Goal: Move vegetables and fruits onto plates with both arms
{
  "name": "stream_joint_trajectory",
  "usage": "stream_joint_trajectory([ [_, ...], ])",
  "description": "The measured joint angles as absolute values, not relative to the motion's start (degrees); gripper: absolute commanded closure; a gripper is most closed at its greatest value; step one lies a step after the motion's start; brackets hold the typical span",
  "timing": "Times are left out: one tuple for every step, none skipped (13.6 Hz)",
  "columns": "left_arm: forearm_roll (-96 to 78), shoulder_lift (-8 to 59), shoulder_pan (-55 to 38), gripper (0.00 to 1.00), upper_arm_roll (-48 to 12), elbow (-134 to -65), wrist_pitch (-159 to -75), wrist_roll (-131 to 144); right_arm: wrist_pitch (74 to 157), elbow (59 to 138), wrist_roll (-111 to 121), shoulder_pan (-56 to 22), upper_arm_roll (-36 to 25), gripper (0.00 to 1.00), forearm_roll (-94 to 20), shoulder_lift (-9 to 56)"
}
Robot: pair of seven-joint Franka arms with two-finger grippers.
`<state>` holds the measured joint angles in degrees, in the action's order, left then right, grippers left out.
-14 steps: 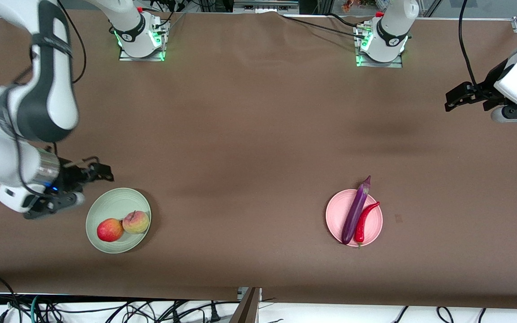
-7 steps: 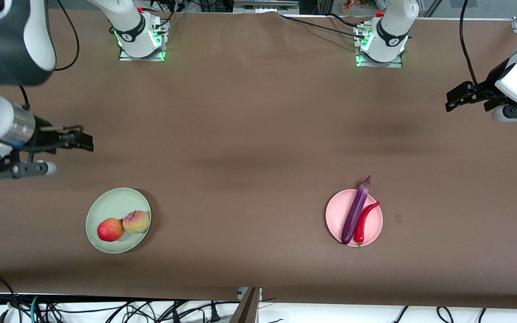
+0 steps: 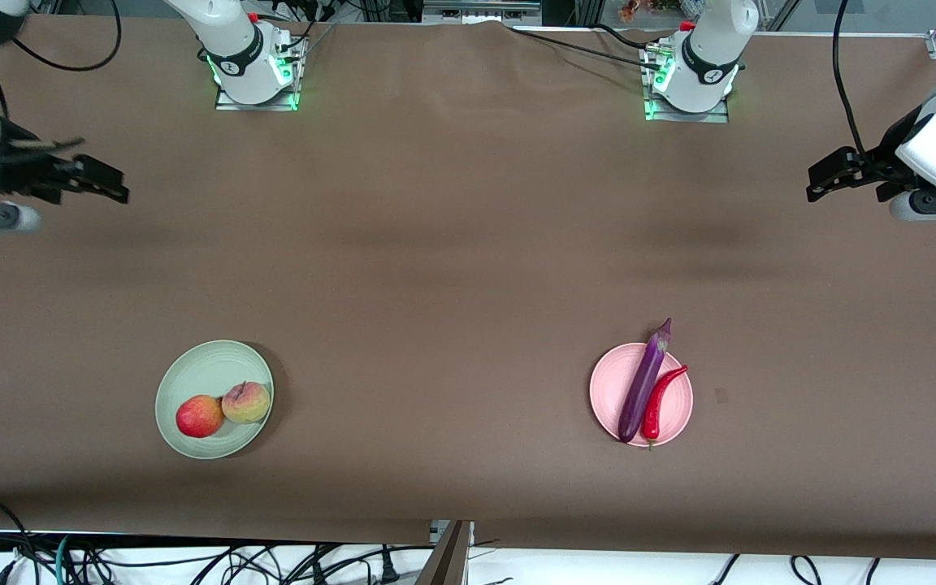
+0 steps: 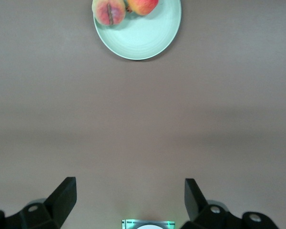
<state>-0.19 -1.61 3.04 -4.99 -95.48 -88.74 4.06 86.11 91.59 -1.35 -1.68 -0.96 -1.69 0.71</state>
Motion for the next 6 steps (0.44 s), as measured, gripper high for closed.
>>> stream_joint_trajectory([
  [-0.19,-1.61,3.04,0.00,-4.99,-95.48,-88.74,4.05,86.04,91.84,-1.35,-1.31,-0.55,0.00,-1.61,-0.32],
  [-0.19,-1.61,3.04,0.00,-4.99,-95.48,-88.74,4.05,86.03,92.10,-1.35,-1.23,0.07,0.00,-1.28,-0.97],
  [-0.19,-1.61,3.04,0.00,-5.00,-95.48,-88.74,4.04,86.03,92.31,-1.35,-1.24,0.82,0.00,-0.80,-1.25],
  [-0.19,-1.61,3.04,0.00,-5.00,-95.48,-88.74,4.04,86.04,92.44,-1.37,-1.24,1.47,0.00,-0.38,-1.24],
  [-0.19,-1.61,3.04,0.00,-5.00,-95.48,-88.74,4.04,86.04,92.62,-1.41,-1.24,1.78,0.00,-0.16,-1.18],
  [-0.19,-1.61,3.04,0.00,-5.00,-95.48,-88.74,4.04,86.07,92.68,-1.41,-1.24,1.85,0.00,-0.09,-1.09],
])
